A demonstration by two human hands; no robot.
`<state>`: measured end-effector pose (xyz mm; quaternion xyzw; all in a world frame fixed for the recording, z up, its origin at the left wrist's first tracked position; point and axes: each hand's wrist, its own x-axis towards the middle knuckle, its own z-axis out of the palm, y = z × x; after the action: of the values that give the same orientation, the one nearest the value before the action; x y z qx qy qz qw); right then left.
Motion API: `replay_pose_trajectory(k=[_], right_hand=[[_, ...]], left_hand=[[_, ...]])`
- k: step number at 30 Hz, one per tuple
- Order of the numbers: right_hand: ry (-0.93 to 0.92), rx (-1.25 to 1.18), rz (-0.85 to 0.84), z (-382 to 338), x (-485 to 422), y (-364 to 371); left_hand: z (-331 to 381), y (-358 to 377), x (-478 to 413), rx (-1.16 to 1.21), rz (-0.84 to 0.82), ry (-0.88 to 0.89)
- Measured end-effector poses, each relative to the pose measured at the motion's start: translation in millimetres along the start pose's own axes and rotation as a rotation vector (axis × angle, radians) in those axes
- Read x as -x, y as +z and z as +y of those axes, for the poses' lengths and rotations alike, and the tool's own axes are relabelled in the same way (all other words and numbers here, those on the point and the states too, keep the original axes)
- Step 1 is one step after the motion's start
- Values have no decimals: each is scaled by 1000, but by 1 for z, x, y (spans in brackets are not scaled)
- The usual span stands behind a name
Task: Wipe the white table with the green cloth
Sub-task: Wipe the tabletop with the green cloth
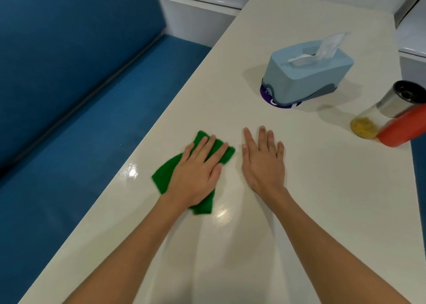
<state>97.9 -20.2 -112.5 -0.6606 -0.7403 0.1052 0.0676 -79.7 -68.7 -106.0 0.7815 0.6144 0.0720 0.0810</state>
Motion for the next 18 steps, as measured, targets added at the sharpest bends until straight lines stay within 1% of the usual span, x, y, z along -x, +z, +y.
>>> replay_pose_trajectory(k=[2,4,8,10,12,14,15,16,18], right_hand=[[-5,-4,-1,1,1,0],[-2,-15,3,1,1,1],[7,-4,8,-1,0,2],[7,9,11,-2,0,2],[8,10,12,-2,0,2],[5,10,-1,-2,0,2],[6,11,-2,-2,0,2],[6,14,4,-1,0,1],[-2,14,8,-1,0,1]], left_hand=[[-27,-6,30,-12,-25,15],[-58,-14,41,-15,-23,-37],[-101,-23,11,-27,6,-181],[-107,-23,-17,-9,29,-305],[-98,-19,-40,-25,32,-426],[-77,-13,-50,-58,46,-482],[-64,-10,-49,-69,51,-458],[-49,-7,-43,-76,53,-391],[-25,-3,-15,-62,31,-201]])
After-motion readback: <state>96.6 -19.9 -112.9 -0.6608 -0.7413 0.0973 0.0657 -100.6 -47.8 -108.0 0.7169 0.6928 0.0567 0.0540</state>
